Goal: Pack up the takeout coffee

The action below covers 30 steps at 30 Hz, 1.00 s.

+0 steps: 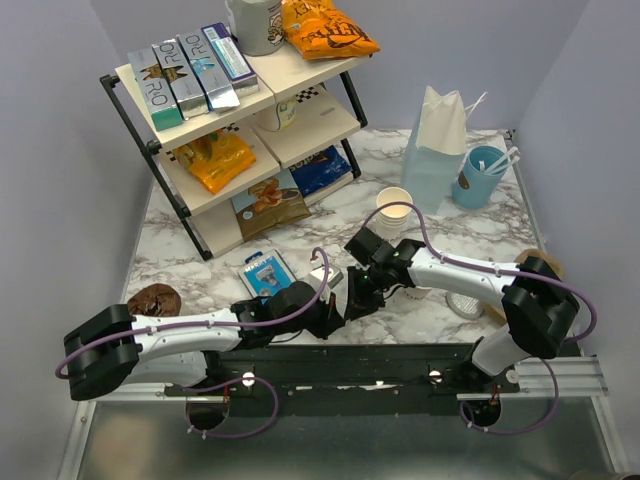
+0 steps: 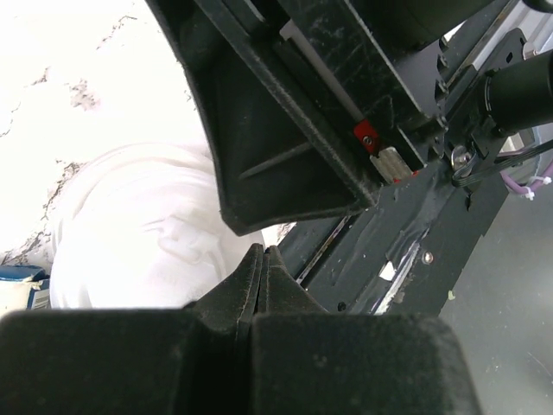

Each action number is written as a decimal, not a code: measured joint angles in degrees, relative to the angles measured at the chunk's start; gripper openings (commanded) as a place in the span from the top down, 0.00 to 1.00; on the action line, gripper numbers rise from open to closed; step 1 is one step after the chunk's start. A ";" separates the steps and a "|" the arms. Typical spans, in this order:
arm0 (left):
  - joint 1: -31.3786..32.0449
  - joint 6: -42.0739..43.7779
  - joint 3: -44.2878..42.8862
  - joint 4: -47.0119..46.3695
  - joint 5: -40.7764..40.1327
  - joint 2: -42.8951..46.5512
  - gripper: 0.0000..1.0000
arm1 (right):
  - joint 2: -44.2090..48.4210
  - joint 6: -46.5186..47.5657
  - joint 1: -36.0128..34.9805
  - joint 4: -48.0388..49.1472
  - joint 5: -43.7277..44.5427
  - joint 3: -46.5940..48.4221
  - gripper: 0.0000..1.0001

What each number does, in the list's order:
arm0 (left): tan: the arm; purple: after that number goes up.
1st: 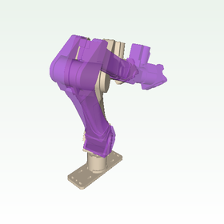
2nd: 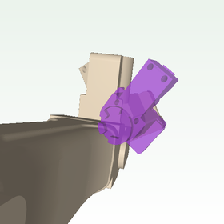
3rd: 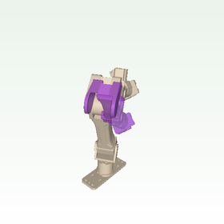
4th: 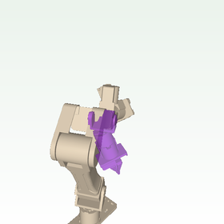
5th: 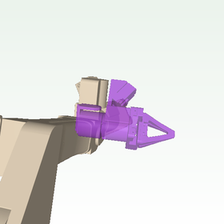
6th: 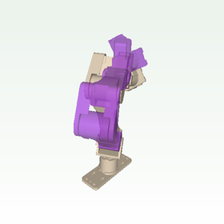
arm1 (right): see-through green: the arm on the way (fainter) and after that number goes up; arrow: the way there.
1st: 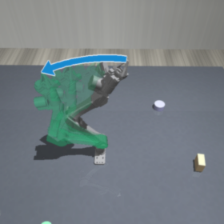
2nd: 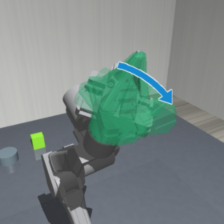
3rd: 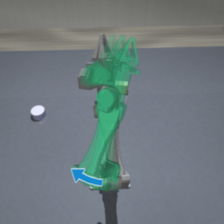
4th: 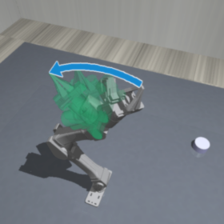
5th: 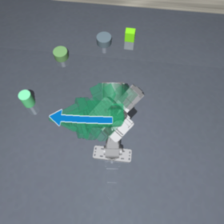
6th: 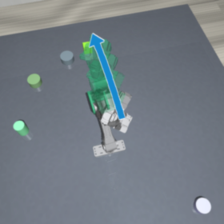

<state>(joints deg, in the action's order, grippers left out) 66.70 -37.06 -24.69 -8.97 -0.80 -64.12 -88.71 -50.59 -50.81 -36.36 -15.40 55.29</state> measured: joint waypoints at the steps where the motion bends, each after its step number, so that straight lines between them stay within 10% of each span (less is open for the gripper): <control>1: 0.02 0.02 0.02 -0.02 0.00 0.07 1.00 | 0.00 0.04 -0.04 -0.09 0.02 0.00 0.76; 15: 0.35 0.63 0.09 -1.20 0.00 0.90 1.00 | -0.76 -1.62 -0.15 1.64 -0.09 -0.02 0.83; 30: 0.37 -5.70 -0.48 14.14 -5.53 11.85 0.64 | -1.46 -1.84 -0.15 2.21 0.74 -0.07 0.74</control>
<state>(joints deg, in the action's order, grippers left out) 67.07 -42.76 -25.17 5.17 -6.33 -52.27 -90.17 -52.42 -50.96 -34.15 -14.66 55.22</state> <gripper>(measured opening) 0.333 0.255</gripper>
